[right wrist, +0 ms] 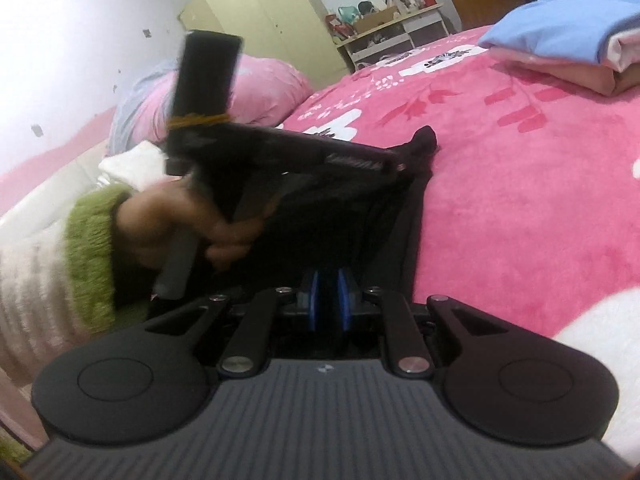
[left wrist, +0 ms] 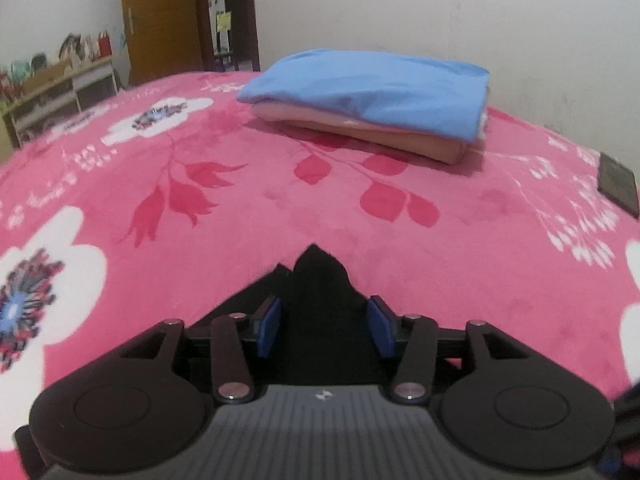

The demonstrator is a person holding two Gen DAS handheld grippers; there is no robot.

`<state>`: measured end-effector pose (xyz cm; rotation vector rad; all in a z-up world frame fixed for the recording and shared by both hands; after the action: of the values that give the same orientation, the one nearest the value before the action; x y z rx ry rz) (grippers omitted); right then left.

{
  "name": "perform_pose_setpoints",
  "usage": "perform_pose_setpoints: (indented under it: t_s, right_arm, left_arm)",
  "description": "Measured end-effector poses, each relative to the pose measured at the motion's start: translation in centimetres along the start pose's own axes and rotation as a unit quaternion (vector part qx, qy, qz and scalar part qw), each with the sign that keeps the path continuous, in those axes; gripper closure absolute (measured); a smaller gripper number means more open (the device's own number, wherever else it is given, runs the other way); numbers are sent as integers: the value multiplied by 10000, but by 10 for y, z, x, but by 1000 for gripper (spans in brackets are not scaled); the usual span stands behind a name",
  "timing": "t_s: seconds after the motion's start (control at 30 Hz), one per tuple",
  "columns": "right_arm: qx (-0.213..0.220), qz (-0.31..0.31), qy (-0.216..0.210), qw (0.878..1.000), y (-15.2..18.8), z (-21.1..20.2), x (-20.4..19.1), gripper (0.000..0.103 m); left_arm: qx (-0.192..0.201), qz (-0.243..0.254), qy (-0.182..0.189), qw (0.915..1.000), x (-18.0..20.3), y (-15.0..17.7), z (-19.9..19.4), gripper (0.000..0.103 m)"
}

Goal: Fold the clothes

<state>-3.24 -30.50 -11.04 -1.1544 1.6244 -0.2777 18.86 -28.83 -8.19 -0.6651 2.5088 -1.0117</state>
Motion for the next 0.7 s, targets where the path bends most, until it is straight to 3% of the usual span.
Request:
perform_pose_setpoints:
  t_s: [0.13, 0.3, 0.4, 0.57, 0.7]
  right_arm:
    - [29, 165, -106, 9998, -1, 0, 4, 94]
    - [41, 239, -155, 9996, -1, 0, 6, 94]
    - [19, 327, -200, 9993, -2, 0, 9, 94]
    - [28, 377, -208, 9991, -1, 0, 9, 94]
    - [40, 300, -140, 9994, -5, -1, 5, 94]
  left_arm:
    - [20, -705, 107, 9974, -25, -5, 12, 56]
    - [549, -1634, 287, 9846, -59, -6, -13, 57]
    - [748, -1661, 249, 9829, -68, -4, -39, 44]
    - [217, -1415, 512, 9884, -63, 5, -54, 44]
    - [230, -1337, 616, 9888, -47, 17, -71, 44]
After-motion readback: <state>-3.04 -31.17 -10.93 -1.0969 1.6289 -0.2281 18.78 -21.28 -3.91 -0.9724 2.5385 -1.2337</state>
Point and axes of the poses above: each gripper's, at about its wrist camera, not at the fingertips, and z roughly the way its jaws point, x to its right, y to its underside, the point moved 1 cm from there along z, roughly the way its jaws point, and after that the axes turned 10 degrees about z, right-handed, at the moved point
